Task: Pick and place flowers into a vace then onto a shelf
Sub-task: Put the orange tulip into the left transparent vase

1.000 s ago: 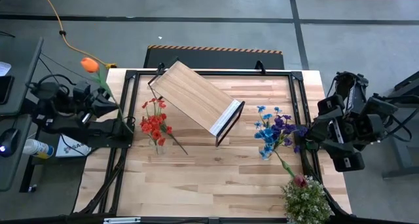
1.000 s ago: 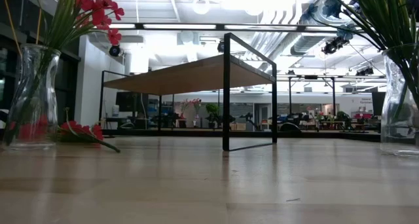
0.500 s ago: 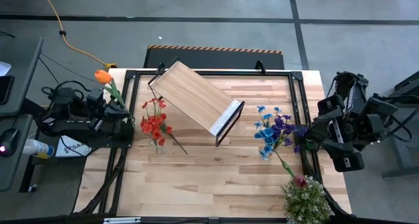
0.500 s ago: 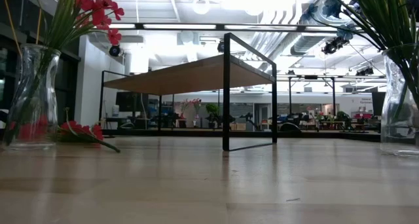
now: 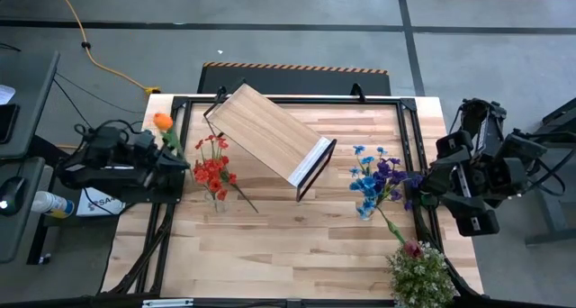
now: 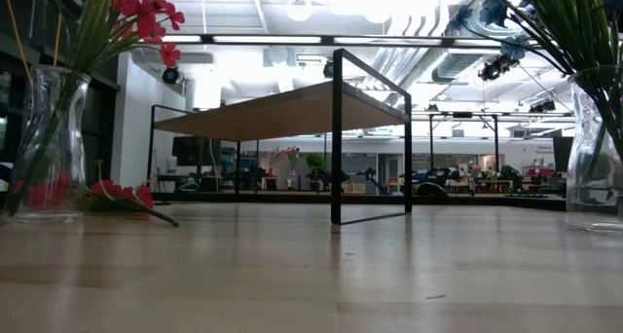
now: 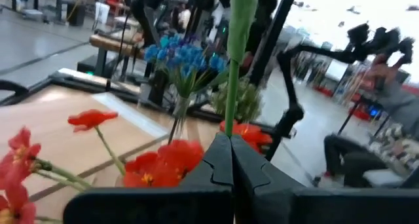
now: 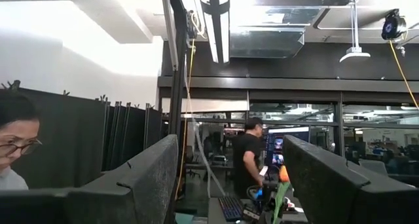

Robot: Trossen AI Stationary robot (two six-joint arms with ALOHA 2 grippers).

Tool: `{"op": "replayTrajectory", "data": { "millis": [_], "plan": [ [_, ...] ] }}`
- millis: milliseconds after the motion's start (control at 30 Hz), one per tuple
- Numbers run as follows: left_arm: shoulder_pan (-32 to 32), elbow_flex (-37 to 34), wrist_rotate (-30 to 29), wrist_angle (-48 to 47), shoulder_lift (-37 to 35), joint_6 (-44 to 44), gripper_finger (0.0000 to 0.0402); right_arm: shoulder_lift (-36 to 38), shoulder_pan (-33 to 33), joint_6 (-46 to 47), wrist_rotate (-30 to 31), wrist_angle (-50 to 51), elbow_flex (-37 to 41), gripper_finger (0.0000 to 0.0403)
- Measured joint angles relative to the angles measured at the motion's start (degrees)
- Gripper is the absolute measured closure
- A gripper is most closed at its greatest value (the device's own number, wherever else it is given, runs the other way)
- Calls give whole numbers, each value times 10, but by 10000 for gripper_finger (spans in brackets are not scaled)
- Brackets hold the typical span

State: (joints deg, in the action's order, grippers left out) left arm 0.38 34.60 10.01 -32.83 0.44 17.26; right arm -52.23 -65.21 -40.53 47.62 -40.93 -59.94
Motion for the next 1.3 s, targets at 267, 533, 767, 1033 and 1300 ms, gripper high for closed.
{"op": "replayTrajectory", "data": {
  "millis": [267,533,767,1033,1300],
  "plan": [
    [0,-15,0,7,0,-14,381,-3,0,-4,5,6,0,137],
    [0,-36,2,32,-1,-12,381,-3,0,-5,5,13,0,137],
    [0,-81,21,65,0,9,381,-3,0,-4,5,13,0,137],
    [0,-92,18,42,0,16,381,-3,0,-4,5,13,0,137],
    [0,-92,14,2,0,14,381,-3,0,-4,4,13,0,137]
  ]
}}
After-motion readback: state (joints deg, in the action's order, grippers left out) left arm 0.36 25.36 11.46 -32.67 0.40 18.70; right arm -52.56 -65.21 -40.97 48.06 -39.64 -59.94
